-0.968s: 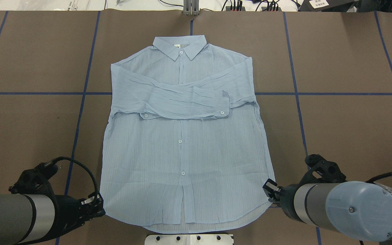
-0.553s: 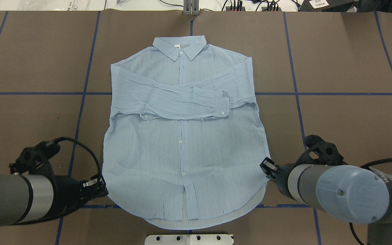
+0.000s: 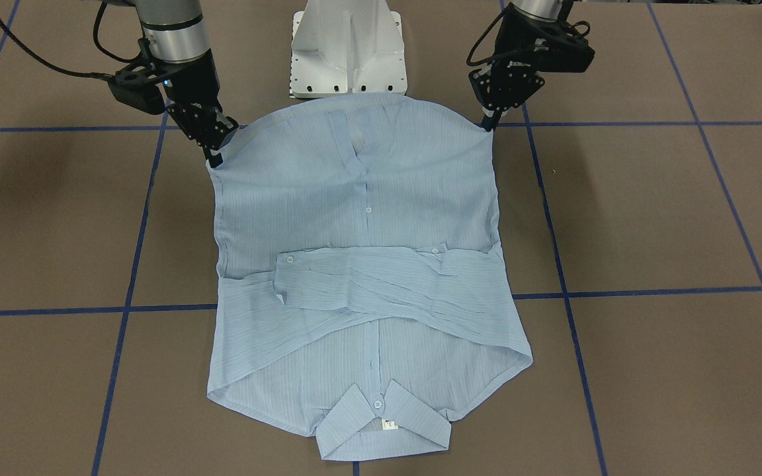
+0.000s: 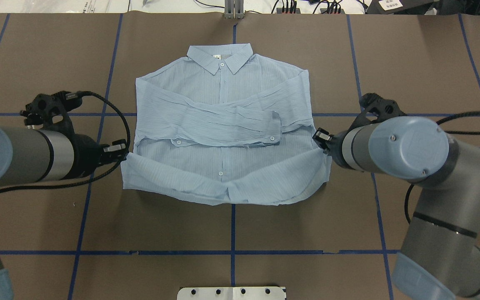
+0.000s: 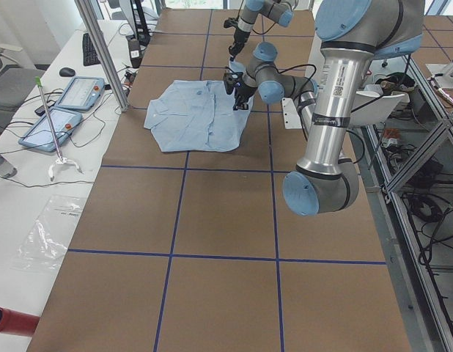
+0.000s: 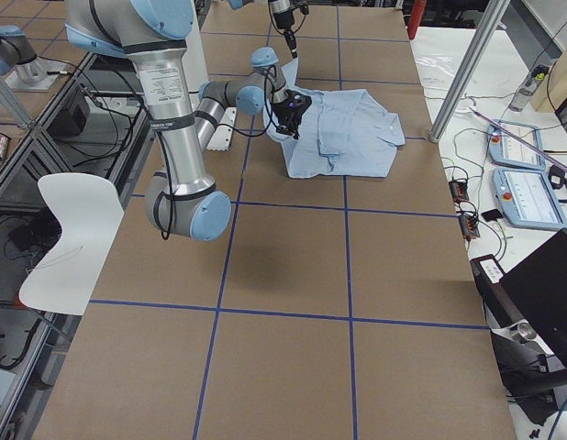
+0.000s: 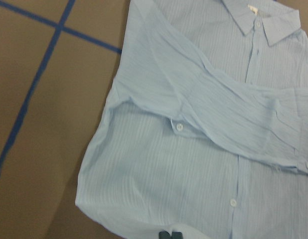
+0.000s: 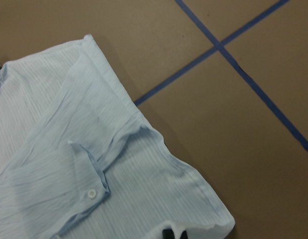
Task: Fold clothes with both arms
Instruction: 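Lift the hem with both grippers and fold it toward the collar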
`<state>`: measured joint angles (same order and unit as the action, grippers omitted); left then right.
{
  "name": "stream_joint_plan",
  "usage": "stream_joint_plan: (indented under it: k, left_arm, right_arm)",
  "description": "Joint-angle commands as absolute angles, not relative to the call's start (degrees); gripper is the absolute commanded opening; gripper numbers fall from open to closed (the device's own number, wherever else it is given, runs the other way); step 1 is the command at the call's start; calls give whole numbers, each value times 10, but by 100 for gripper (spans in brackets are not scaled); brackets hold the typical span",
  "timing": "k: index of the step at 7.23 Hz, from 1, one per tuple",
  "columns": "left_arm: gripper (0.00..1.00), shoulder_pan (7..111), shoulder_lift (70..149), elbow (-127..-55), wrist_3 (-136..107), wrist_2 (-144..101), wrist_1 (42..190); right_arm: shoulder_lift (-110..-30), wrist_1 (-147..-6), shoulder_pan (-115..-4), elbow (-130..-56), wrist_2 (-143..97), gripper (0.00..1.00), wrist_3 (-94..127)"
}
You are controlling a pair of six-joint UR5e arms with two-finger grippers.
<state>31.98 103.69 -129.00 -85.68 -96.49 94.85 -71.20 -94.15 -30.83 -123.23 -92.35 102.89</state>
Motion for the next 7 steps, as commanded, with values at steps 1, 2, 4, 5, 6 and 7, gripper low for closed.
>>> stream_joint_plan:
  k: [1, 2, 4, 5, 6, 7]
  left_arm:
    - [0, 382, 1098, -1198, -815, -998, 946]
    - [0, 396, 1119, -1156, -795, -997, 947]
    - [0, 424, 1170, -1047, -794, -994, 977]
    - [0, 444, 1182, -1003, -797, -994, 1024]
    - [0, 470, 1227, -907, -800, -996, 1063]
    - [0, 479, 1237, -853, -800, -995, 1121]
  right_arm:
    - [-660, -939, -379, -1164, -965, 0, 986]
    - [-626, -938, -401, -1115, -965, 0, 953]
    - [-567, -888, -421, -998, -970, 0, 928]
    - [-536, -836, -432, -908, -971, 0, 926]
    - [-508, -791, -465, -835, -1003, 0, 912]
    - [-462, -780, -485, -761, -1024, 0, 899]
